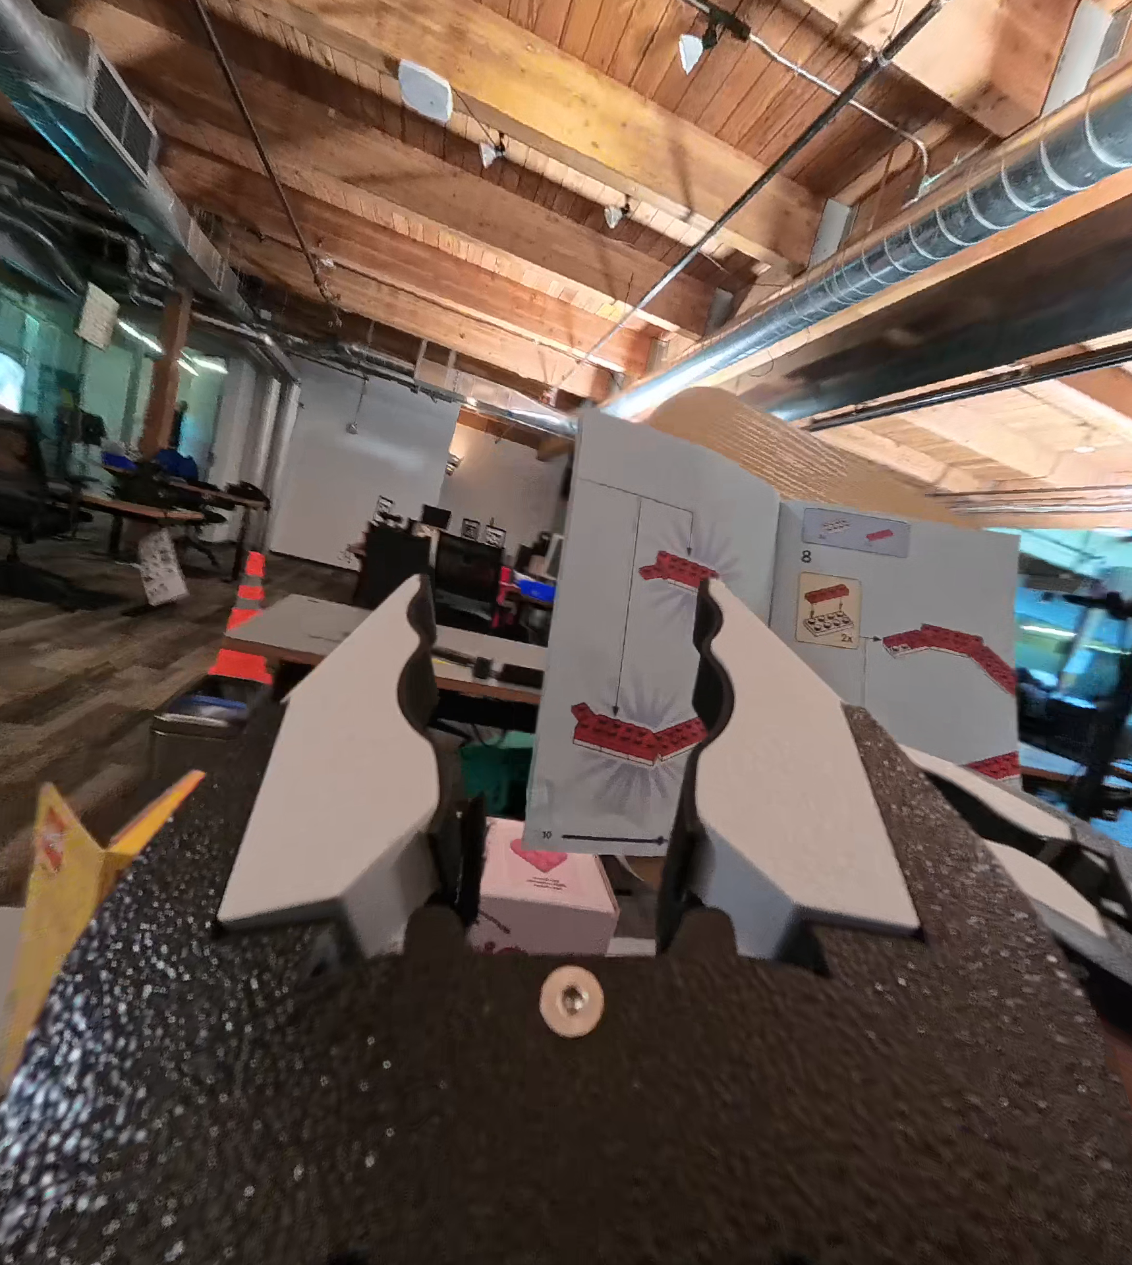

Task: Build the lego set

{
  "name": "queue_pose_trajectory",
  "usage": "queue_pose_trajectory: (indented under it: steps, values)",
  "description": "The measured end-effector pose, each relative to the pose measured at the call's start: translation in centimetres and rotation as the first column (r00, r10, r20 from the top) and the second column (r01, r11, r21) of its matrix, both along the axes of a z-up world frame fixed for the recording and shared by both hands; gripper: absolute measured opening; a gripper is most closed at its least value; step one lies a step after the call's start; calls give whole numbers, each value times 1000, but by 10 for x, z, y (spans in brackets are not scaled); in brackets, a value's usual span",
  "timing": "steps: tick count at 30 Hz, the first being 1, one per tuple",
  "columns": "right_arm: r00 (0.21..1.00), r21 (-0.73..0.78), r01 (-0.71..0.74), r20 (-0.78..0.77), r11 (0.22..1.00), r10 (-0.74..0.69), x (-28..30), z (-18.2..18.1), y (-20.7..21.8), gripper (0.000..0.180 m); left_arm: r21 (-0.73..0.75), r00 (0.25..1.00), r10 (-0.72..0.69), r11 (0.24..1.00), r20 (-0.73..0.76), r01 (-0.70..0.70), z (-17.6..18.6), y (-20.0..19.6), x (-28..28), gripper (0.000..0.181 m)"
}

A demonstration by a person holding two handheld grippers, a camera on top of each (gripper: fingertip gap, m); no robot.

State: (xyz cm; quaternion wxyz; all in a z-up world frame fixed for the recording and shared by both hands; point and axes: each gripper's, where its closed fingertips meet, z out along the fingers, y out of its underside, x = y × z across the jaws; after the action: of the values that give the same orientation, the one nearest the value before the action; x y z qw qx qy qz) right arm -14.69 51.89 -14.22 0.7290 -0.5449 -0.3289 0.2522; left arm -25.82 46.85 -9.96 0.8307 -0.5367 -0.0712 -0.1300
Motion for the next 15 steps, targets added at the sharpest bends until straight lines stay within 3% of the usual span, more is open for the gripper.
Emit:
queue_pose_trajectory:
  steps: [6, 11, 15]
  values:
    - [990, 33, 128, 59, 991, -130, 1, -9, 8, 20, -131, 967, -253, 959, 16, 252, -30, 29, 17, 59]
    - [986, 53, 138, 87, 989, -142, 0, -13, 9, 4, -133, 961, -275, 951, 42, 278, -48, 36, 16, 61]
    - [977, 108, 131, 152, 986, -146, 1, -13, 9, 2, -155, 963, -263, 950, 63, 270, -59, 39, 7, 56]
